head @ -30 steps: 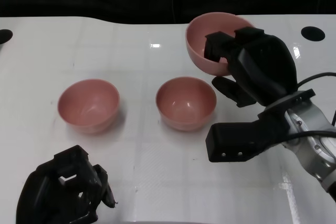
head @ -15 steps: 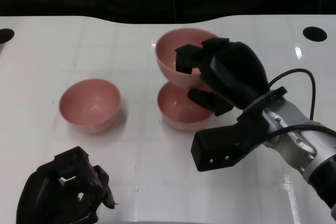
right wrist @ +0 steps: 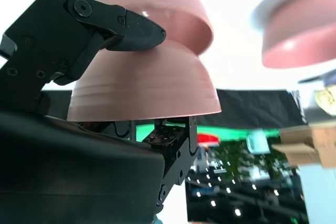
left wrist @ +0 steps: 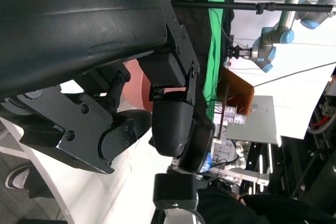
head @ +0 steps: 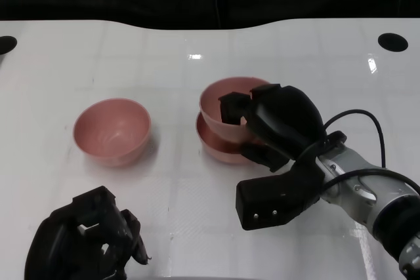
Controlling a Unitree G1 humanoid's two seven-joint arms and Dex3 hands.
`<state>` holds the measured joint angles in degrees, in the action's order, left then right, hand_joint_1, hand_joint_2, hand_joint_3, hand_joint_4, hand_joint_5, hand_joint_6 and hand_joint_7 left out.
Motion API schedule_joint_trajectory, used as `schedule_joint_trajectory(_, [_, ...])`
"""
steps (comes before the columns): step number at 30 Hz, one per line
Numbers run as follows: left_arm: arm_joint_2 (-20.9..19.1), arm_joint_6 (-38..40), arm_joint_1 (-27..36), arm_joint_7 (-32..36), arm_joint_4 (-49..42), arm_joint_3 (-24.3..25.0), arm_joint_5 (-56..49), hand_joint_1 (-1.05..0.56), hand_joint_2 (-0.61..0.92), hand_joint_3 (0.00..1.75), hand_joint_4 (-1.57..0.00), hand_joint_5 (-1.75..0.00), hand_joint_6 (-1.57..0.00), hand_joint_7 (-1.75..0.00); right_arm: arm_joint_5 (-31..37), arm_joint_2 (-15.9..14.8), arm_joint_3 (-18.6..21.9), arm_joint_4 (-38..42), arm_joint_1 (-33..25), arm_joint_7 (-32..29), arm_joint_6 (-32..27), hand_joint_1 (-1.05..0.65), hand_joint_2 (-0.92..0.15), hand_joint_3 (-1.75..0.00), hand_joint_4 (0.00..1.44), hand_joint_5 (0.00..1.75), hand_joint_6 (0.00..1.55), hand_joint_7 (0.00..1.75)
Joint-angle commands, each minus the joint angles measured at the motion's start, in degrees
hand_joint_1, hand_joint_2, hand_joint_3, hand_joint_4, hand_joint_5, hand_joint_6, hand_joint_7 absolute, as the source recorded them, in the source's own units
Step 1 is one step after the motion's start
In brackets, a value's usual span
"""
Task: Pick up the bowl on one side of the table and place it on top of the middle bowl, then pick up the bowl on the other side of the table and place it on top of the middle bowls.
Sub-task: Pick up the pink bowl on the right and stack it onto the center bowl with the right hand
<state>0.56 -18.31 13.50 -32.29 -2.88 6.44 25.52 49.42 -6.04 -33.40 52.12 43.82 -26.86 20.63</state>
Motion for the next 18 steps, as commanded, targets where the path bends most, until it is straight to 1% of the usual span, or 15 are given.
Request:
schedule_joint_trajectory(1, [-0.1,0.3,0.5,0.4,1.1,0.0,0.6,-0.05,0.60,0.99,-0.92,-1.60,-0.91,-1.40,-0.1,0.2,-0.5,2.0,2.2,-1.0,0.0,-0.25,-0.41,-1.15,0.90,1.75,0.68,1.75])
schedule_joint_trajectory(2, [0.0,0.5,0.6,0.6,1.4,-0.1,0.5,-0.05,0.60,0.99,-0.92,-1.60,-0.91,-1.40,-0.2,0.5,-0.8,3.5,2.4,-1.2,0.4,-0.25,-0.42,-1.13,0.89,1.75,0.68,1.72])
schedule_joint_trajectory(3, [0.1,0.8,0.8,0.8,1.7,-0.1,0.5,-0.05,0.60,0.98,-0.93,-1.60,-0.91,-1.40,-0.6,0.8,-1.0,5.0,2.6,-0.9,1.0,-0.24,-0.45,-1.08,0.88,1.75,0.68,1.66])
schedule_joint_trajectory(4, [0.1,1.0,0.8,1.0,1.9,-0.2,0.5,-0.05,0.60,0.99,-0.93,-1.60,-0.92,-1.40,-0.9,1.0,-1.0,6.1,2.9,-0.7,1.4,-0.24,-0.49,-1.01,0.84,1.75,0.72,1.44])
schedule_joint_trajectory(5, [0.3,1.1,0.9,1.2,2.1,-0.3,0.4,-0.06,0.60,0.99,-0.93,-1.60,-0.92,-1.40,-1.3,1.2,-1.0,7.3,3.1,-0.1,1.8,-0.24,-0.52,-0.97,0.81,1.75,0.75,1.30])
schedule_joint_trajectory(6, [0.5,1.1,0.9,1.4,2.2,-0.4,0.2,-0.06,0.60,0.99,-0.93,-1.60,-0.92,-1.39,-1.7,1.3,-0.9,8.2,3.5,1.3,2.0,-0.26,-0.58,-0.84,0.78,1.52,0.80,0.87])
schedule_joint_trajectory(7, [0.6,1.2,1.0,1.6,2.2,-0.5,0.1,-0.06,0.60,0.99,-0.93,-1.59,-0.92,-1.39,-2.0,1.4,-0.9,8.9,3.7,2.2,2.0,-0.29,-0.66,-0.70,0.72,1.15,0.80,0.54])
schedule_joint_trajectory(8, [0.6,1.2,1.0,1.7,2.3,-0.5,0.0,-0.06,0.59,0.99,-0.93,-1.59,-0.92,-1.39,-2.2,1.5,-0.9,9.3,3.9,2.8,2.1,-0.32,-0.74,-0.54,0.74,0.79,0.83,0.27])
schedule_joint_trajectory(9, [0.6,1.2,1.0,1.8,2.3,-0.5,-0.1,-0.06,0.59,0.99,-0.93,-1.59,-0.93,-1.39,-2.3,1.5,-0.9,9.6,4.1,3.1,2.2,-0.32,-0.78,-0.48,0.76,0.66,0.84,0.17])
schedule_joint_trajectory(10, [0.7,1.4,1.0,2.0,2.4,-0.6,-0.1,-0.06,0.59,0.99,-0.93,-1.59,-0.93,-1.39,-2.0,1.4,-1.3,9.7,4.4,4.2,1.7,-0.33,-0.80,-0.44,0.77,0.59,0.85,0.12])
schedule_joint_trajectory(11, [0.8,1.5,1.0,2.2,2.5,-0.6,0.0,-0.05,0.59,1.00,-0.94,-1.59,-0.93,-1.39,-2.0,1.3,-1.5,9.8,4.6,5.2,1.4,-0.48,-0.87,-0.37,0.51,0.40,0.62,0.05])
schedule_joint_trajectory(12, [0.8,1.6,1.0,2.3,2.5,-0.6,0.1,-0.05,0.58,1.01,-0.94,-1.59,-0.93,-1.39,-1.9,1.2,-1.6,9.7,4.7,5.8,1.1,-0.54,-0.89,-0.33,0.41,0.32,0.53,0.02])
schedule_joint_trajectory(14, [0.8,1.7,1.0,2.2,2.5,-0.6,0.1,-0.04,0.57,1.02,-0.94,-1.59,-0.93,-1.39,-1.9,1.1,-1.6,9.6,4.6,6.0,1.0,-0.60,-0.92,-0.31,0.33,0.25,0.45,0.00])
schedule_joint_trajectory(18, [0.8,1.7,1.1,2.5,2.8,-0.6,-0.3,-0.05,0.56,1.03,-0.93,-1.59,-0.93,-1.39,-2.3,0.9,-1.4,8.9,4.1,5.4,1.0,-0.64,-0.92,-0.35,0.29,0.22,0.41,0.00])
